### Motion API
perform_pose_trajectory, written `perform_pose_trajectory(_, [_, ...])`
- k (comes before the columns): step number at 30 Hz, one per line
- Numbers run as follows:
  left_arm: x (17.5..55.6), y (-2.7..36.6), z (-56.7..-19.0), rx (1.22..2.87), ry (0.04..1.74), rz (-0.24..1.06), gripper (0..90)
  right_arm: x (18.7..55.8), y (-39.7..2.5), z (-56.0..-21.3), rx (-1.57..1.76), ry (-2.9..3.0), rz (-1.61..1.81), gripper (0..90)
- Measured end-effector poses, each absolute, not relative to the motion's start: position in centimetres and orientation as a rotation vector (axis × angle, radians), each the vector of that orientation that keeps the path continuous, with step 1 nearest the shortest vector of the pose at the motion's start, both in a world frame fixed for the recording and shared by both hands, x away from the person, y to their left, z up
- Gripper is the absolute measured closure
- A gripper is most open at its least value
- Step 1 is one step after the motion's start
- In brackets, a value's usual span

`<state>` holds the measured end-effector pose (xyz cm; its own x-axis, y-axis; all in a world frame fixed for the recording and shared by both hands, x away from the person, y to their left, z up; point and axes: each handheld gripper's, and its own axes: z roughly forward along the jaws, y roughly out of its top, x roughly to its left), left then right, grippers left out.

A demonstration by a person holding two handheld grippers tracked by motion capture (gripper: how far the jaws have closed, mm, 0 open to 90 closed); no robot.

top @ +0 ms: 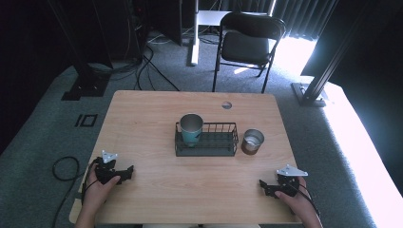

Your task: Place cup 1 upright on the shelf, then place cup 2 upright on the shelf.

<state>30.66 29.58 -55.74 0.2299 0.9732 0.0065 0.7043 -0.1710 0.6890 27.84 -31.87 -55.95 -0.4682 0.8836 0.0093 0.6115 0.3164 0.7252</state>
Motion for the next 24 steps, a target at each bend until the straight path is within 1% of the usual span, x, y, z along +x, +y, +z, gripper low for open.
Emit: perform_pose_trajectory(24, [30.88,29.56,-55.74,1.951,1.534,0.618,1.4,27.73,-31.63,-55.94,1.358,2.171,0.934,11.1])
